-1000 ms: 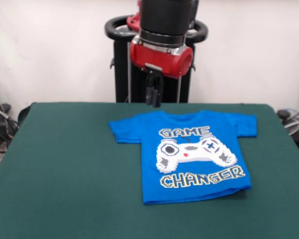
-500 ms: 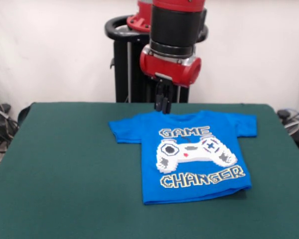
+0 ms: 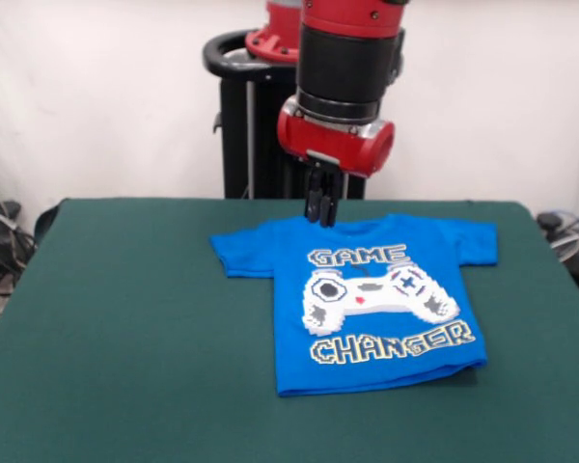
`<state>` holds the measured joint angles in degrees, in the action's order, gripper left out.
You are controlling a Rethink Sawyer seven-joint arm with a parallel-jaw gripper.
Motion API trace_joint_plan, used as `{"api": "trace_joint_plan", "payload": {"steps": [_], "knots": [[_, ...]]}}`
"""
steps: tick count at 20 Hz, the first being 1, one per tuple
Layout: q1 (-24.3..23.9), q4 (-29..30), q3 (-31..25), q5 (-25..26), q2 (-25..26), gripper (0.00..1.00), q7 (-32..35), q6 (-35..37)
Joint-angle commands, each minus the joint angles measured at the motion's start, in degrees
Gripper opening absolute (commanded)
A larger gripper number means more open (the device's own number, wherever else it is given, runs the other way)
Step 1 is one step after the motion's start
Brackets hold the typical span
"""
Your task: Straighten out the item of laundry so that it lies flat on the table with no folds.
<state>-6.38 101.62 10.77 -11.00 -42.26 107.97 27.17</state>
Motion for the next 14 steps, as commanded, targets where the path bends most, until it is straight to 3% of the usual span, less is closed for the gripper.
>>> {"api": "trace_joint_plan", "payload": {"steps": [1, 14], "knots": [[1.3, -0.9, -2.8, 3.1, 2.2, 0.0, 4.9, 1.9], [1.7, 6.8, -2.1, 7.1, 4.0, 0.0, 7.1, -7.5]]}}
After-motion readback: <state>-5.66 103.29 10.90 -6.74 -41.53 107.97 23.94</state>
